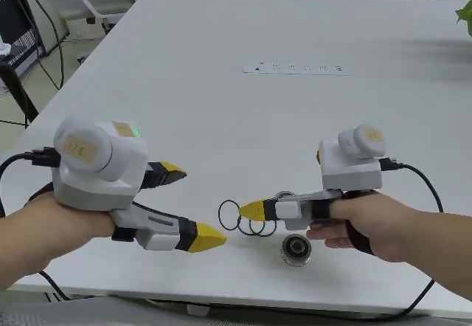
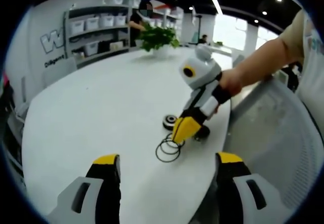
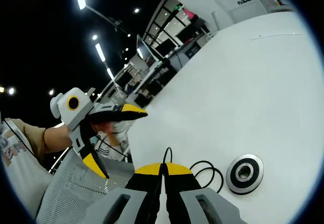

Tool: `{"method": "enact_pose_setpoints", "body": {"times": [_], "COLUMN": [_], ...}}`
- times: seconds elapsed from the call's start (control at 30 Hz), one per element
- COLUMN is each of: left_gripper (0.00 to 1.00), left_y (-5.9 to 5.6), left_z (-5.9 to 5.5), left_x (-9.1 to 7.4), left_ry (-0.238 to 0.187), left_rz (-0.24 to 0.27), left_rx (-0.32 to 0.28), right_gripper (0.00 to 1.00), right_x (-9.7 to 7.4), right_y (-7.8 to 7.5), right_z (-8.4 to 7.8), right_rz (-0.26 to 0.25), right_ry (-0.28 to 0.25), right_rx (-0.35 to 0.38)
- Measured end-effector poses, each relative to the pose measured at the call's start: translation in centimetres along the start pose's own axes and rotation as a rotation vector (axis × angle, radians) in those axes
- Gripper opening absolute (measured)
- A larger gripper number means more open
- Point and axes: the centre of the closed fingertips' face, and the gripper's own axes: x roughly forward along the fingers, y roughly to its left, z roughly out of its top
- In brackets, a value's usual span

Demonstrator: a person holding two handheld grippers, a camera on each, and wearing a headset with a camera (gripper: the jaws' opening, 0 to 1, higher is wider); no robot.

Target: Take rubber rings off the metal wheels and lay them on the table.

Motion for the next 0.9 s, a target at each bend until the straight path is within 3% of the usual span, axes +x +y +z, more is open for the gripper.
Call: {"method": "enact_pose_setpoints", "body": {"times": [0.43, 0.63, 0.9], "left_gripper": [0.78, 0.78, 0.78], "left_y": [0.1, -0.1, -0.1], "left_z": [-0.5, -0.4, -0.3], "left_x": [-0.3, -0.3, -0.2], "left_ry": [0.006, 0.009, 0.013], "left_rz": [0.007, 0.006, 0.005], "left_rx": [-0.011, -0.01, -0.009], "right_gripper": [0.0, 0.08, 0.2], "right_x": [0.0, -0.4, -0.5], "right_y": [-2.2, -2.7, -2.2], "right_z": [-0.7, -1.0, -1.3], "right_rz": [-0.106, -0.142, -0.146], "right_ry": [0.048, 0.076, 0.103], "right_rx": [-0.093, -0.165, -0.222]}}
